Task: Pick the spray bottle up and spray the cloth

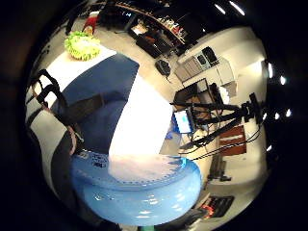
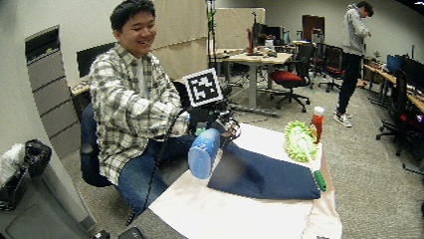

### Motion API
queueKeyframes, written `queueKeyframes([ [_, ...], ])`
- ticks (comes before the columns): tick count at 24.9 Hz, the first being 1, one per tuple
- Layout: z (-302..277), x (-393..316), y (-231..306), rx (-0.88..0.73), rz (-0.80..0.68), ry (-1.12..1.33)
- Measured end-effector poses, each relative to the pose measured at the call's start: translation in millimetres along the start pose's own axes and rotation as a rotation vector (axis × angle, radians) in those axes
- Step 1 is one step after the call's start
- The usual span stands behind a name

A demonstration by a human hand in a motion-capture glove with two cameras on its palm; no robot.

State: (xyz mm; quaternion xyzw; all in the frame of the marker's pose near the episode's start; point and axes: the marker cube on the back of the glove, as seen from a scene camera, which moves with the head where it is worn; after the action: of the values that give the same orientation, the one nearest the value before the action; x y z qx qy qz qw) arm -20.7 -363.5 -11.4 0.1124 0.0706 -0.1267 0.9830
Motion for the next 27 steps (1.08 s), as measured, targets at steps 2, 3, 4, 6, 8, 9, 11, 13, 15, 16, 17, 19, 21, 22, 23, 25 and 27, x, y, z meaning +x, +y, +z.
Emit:
queueKeyframes([
  [2,-12,6,-2,0.064,0.056,-0.085],
  [3,-18,10,-2,0.092,0.083,-0.122],
  [4,-23,14,-3,0.116,0.107,-0.157],
  [6,-30,23,-1,0.156,0.155,-0.236],
  [8,-36,30,1,0.193,0.206,-0.335],
  [9,-38,33,2,0.213,0.232,-0.390],
  [11,-43,37,5,0.254,0.280,-0.504],
  [13,-48,39,7,0.289,0.317,-0.613],
  [15,-54,40,9,0.325,0.348,-0.718],
  [16,-56,41,9,0.345,0.360,-0.769],
  [17,-59,41,9,0.365,0.370,-0.818],
  [19,-64,40,9,0.403,0.383,-0.915],
  [21,-67,36,8,0.435,0.391,-1.014],
  [22,-68,34,6,0.449,0.392,-1.063],
  [23,-68,31,5,0.461,0.391,-1.110],
  [25,-66,23,-1,0.478,0.378,-1.190],
  [27,-62,14,-10,0.481,0.348,-1.245],
])
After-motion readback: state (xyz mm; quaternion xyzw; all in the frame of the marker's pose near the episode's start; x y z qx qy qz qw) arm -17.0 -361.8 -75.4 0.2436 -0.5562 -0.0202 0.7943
